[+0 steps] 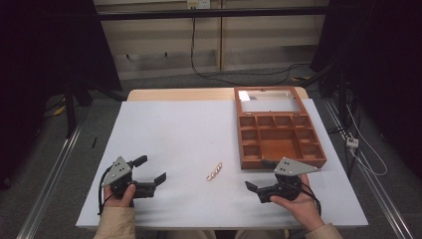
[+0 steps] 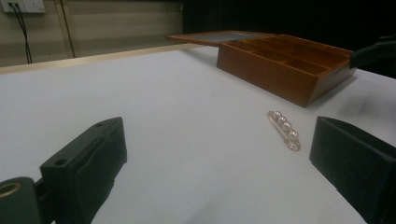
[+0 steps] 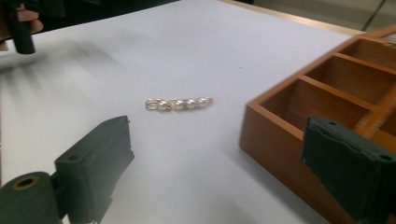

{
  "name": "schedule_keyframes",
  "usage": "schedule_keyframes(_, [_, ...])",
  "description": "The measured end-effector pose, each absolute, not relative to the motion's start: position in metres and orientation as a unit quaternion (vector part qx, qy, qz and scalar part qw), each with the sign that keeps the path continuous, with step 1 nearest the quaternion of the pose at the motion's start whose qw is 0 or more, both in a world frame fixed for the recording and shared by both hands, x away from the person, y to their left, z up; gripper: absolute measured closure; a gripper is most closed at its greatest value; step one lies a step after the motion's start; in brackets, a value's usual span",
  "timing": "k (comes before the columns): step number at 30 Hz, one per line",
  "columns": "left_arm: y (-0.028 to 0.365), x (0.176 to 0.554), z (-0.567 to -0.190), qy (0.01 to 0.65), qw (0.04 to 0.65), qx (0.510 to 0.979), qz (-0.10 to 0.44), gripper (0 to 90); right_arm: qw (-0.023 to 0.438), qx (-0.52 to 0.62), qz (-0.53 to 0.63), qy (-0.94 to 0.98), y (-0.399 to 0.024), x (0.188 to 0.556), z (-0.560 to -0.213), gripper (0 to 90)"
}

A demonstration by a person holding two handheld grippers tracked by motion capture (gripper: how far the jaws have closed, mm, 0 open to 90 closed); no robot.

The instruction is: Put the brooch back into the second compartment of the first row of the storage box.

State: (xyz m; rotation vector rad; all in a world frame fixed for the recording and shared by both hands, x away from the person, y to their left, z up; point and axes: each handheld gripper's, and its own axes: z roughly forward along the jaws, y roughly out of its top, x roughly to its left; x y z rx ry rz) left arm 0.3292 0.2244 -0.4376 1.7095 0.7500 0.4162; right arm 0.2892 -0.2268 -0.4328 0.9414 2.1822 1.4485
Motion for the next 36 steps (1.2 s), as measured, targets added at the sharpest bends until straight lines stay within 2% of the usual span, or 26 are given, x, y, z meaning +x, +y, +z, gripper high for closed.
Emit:
schedule_keyframes(18, [0.227, 0.328, -0.438, 0.32, 0.578, 0.729, 0.177, 3.8, 0.114, 0.292, 0.48, 0.819, -0.165, 0.321, -0.438, 12.2])
schedule_keyframes(36, [0.227, 0.329, -0.438, 0.318, 0.577, 0.732, 0.173, 3.8, 0.076, 0.288, 0.46, 0.836, -0.135, 0.359, -0.448, 13.4])
